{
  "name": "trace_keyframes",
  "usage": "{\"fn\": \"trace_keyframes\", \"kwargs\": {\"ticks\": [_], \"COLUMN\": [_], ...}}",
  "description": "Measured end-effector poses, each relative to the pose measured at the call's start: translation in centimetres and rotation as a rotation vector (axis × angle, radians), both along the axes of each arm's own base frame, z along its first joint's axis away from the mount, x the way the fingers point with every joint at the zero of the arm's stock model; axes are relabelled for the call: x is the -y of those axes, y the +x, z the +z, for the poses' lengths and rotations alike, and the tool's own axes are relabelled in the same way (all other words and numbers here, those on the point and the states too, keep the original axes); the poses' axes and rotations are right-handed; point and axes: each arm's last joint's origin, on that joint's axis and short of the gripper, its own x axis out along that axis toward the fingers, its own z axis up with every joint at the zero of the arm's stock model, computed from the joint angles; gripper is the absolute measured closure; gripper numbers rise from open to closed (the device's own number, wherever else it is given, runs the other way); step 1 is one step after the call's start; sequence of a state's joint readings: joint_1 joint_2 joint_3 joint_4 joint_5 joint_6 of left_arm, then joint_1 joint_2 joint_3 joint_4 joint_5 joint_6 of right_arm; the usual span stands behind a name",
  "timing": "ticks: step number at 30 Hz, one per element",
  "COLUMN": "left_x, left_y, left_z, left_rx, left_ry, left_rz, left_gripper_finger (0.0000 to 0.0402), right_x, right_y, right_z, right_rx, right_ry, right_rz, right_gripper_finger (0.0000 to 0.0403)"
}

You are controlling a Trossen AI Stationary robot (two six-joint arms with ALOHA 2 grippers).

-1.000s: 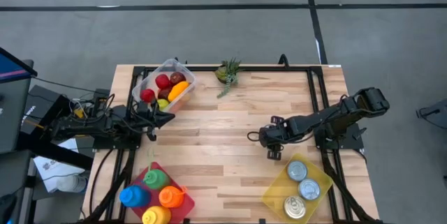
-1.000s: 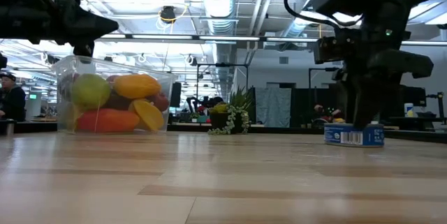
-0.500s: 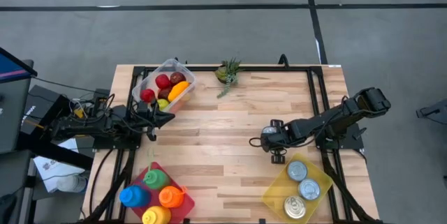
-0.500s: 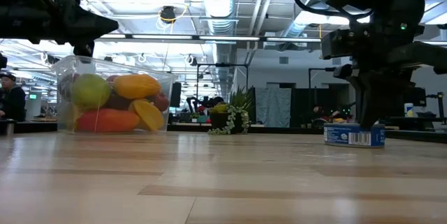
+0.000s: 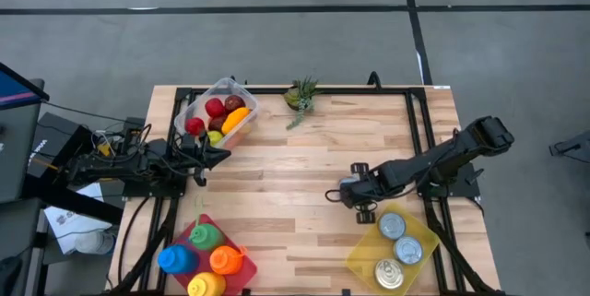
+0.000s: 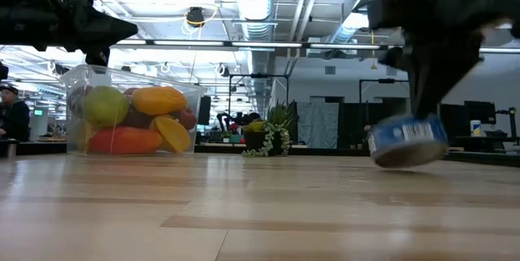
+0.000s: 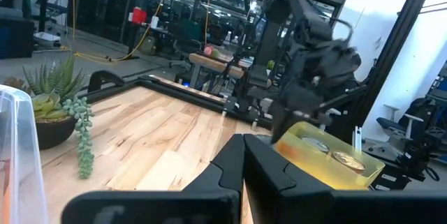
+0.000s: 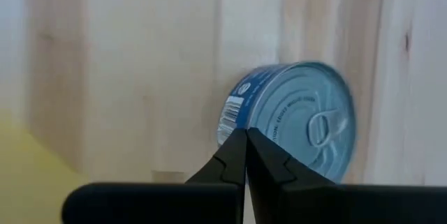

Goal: Pick & Place Food Item
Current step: Put the blue tuna can into the yellow bin

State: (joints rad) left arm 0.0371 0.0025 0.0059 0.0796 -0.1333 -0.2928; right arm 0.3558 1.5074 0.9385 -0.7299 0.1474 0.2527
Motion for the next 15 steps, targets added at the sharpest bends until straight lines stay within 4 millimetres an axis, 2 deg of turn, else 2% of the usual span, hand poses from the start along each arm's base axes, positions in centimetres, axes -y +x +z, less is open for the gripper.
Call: {"fn": "trace_keyframes", "kwargs": {"ticks": [9, 15], "left_x": [0.0, 0.0], "left_y": [0.0, 0.0], "left_z": [0.0, 0.0], "left_rx": [0.0, 0.0], "left_ry": [0.0, 0.0], "left_rz": [0.0, 0.0], "left_gripper_finger": [0.0402, 0.0402], "right_x": [-4.7, -9.2], "right_y": [0.1, -2.2], "right_z": [5.7, 10.2], "right_rx": [0.084, 0.094], "right_ry": [0.061, 0.165], "right_rz": [0.095, 0.178], "right_gripper_finger": [0.0403, 0.0403]}}
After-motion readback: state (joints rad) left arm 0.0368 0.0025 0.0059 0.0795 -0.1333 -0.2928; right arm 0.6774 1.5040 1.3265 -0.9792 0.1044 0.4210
